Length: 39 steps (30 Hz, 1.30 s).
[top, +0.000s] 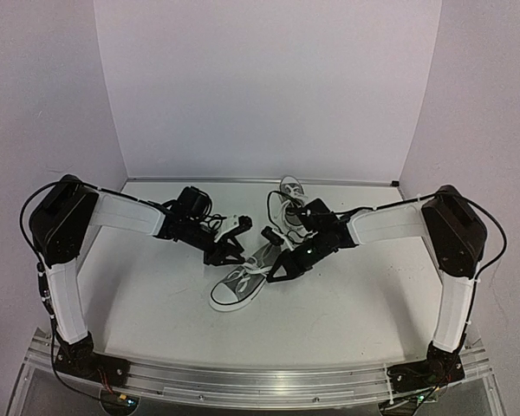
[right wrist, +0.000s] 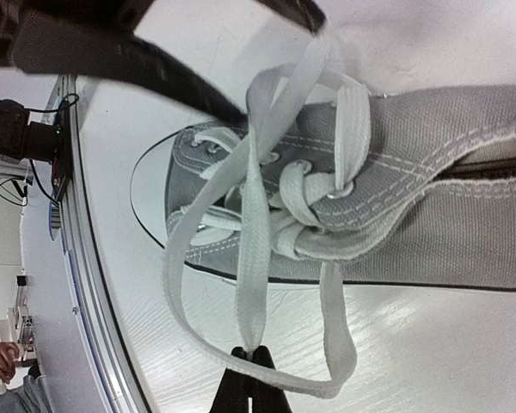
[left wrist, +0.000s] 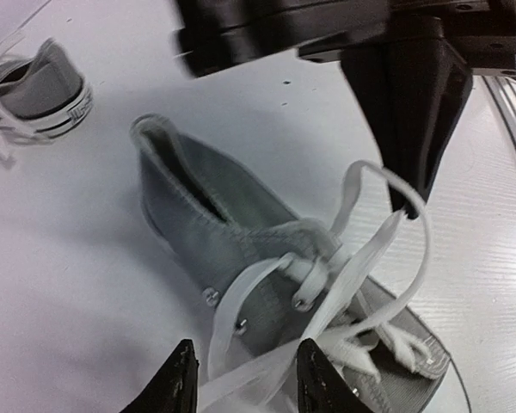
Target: Tie the shoes
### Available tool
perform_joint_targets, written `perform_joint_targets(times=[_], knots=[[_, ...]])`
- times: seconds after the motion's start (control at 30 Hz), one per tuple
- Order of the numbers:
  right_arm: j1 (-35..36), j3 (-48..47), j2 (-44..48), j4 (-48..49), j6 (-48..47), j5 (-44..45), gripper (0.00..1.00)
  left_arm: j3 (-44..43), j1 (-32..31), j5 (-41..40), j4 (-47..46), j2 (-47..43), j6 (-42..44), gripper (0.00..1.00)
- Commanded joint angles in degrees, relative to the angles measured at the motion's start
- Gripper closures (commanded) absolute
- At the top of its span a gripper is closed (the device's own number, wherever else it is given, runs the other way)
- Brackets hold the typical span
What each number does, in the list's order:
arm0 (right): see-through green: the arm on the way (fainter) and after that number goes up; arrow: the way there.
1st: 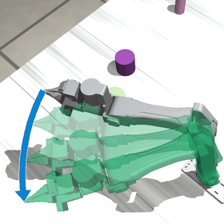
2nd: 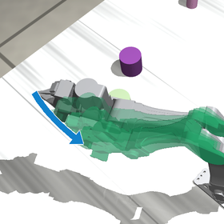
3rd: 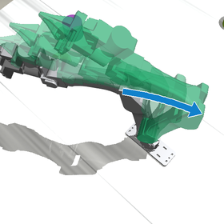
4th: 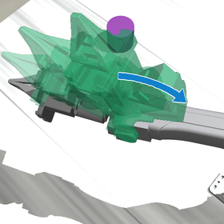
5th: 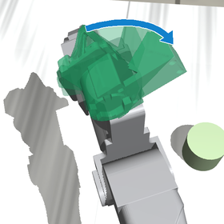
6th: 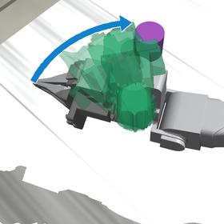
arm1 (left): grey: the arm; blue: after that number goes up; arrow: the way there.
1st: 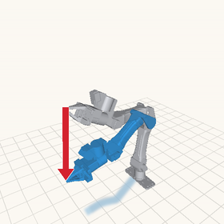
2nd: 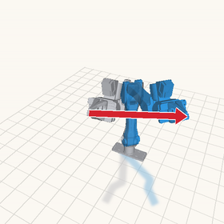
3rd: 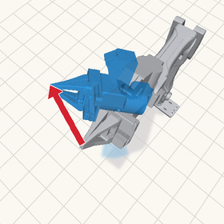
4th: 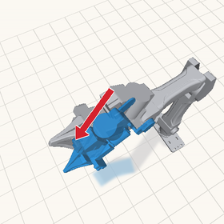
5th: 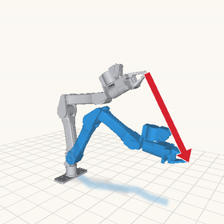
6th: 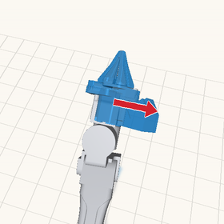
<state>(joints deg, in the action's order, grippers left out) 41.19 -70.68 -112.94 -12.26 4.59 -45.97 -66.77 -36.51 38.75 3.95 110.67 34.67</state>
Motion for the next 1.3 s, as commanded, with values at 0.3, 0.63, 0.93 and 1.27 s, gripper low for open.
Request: perform_joint_targets(times=[0.3,0.63,0.93,1.27], knots=[[0.2,0.9,2.2,-0.7,0.4,1.4,1.00,2.0,4.0,-3.7,2.8,-0.5,9.9,0.61],[0.2,0.7,2.3,-0.7,0.6,1.5,1.00,-4.2,4.6,-3.6,7.7,4.9,15.5,0.63],[0.2,0.5,2.3,-0.8,0.7,1.6,1.00,-8.5,4.6,-3.6,11.6,8.5,18.4,0.67],[-0.3,0.7,2.5,-0.8,0.6,1.5,1.00,-9.2,4.5,-3.4,13.5,9.1,19.7,0.87]])
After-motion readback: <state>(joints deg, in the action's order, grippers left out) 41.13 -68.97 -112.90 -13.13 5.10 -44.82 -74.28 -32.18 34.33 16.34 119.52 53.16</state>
